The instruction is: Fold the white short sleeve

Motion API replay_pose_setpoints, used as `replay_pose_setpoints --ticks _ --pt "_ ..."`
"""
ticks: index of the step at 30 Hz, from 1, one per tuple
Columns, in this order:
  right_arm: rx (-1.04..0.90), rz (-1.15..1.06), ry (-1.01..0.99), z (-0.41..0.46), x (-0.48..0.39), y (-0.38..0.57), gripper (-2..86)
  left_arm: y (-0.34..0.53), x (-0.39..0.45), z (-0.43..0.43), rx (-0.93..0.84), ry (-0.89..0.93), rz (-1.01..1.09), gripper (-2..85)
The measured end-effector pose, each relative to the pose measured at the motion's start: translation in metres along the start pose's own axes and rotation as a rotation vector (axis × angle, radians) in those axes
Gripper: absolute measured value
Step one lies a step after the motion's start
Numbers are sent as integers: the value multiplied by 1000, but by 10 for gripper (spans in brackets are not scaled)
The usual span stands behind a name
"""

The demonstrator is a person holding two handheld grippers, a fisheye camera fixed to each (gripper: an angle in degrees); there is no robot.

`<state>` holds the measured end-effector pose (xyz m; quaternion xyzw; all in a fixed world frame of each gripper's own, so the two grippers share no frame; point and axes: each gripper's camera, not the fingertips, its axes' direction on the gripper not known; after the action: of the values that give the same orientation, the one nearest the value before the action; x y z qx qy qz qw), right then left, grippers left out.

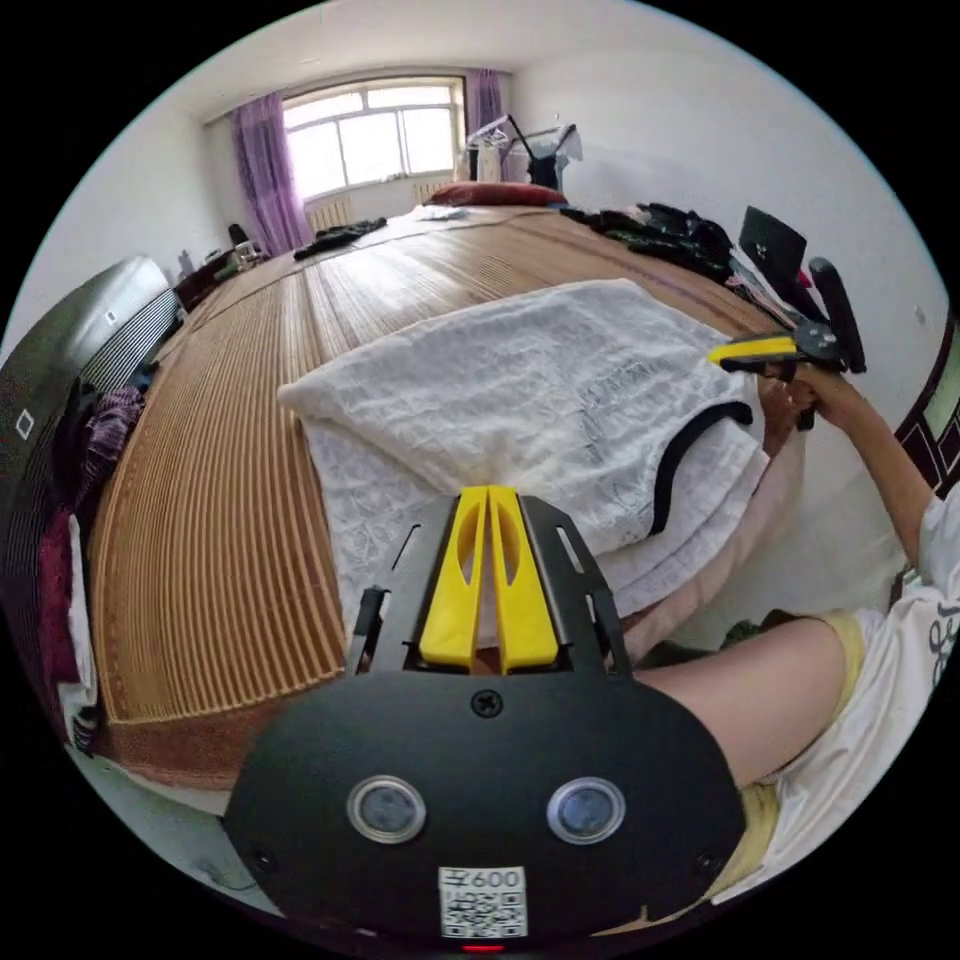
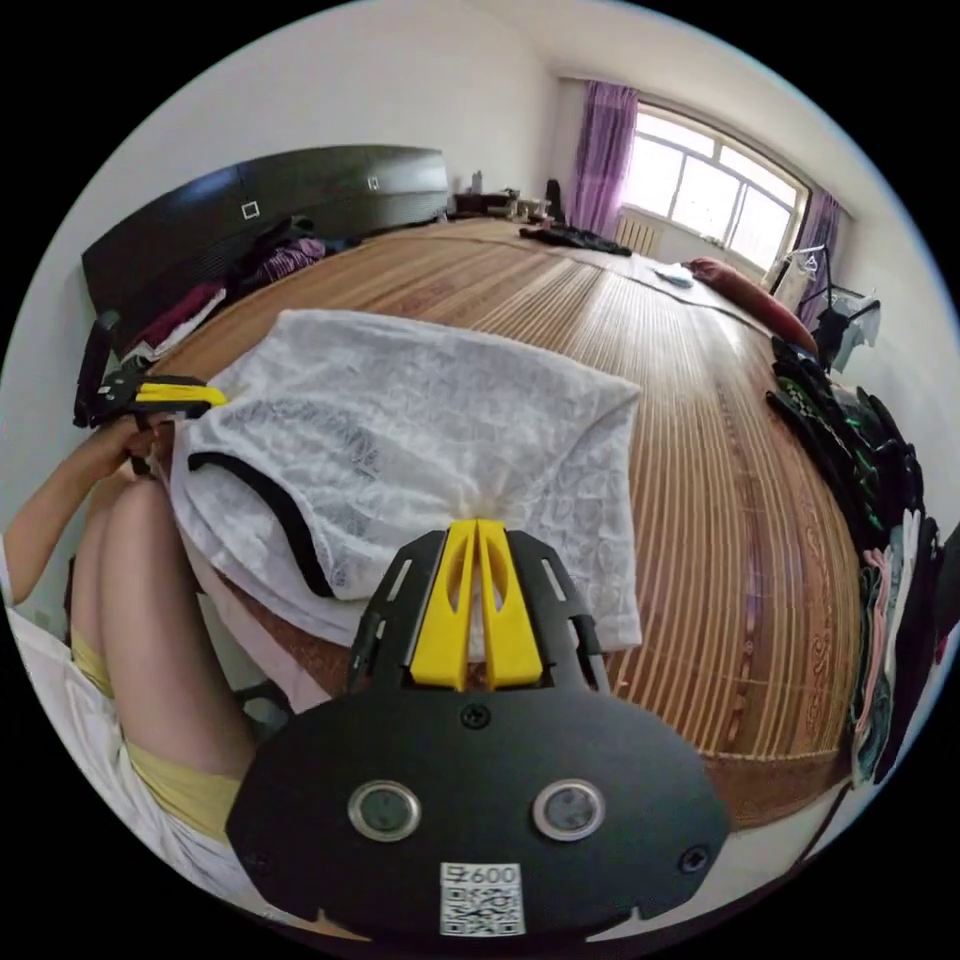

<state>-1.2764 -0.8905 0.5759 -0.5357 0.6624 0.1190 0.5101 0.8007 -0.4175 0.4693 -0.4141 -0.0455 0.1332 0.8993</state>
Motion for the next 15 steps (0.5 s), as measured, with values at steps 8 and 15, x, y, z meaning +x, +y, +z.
replay_pose_setpoints --ticks 8,15 --pt "44 3 25 -27 -11 10 -8 42 30 -28 127 -113 4 2" --pt "70 -71 153 -47 -40 11 -8 71 46 -50 215 -145 3 2"
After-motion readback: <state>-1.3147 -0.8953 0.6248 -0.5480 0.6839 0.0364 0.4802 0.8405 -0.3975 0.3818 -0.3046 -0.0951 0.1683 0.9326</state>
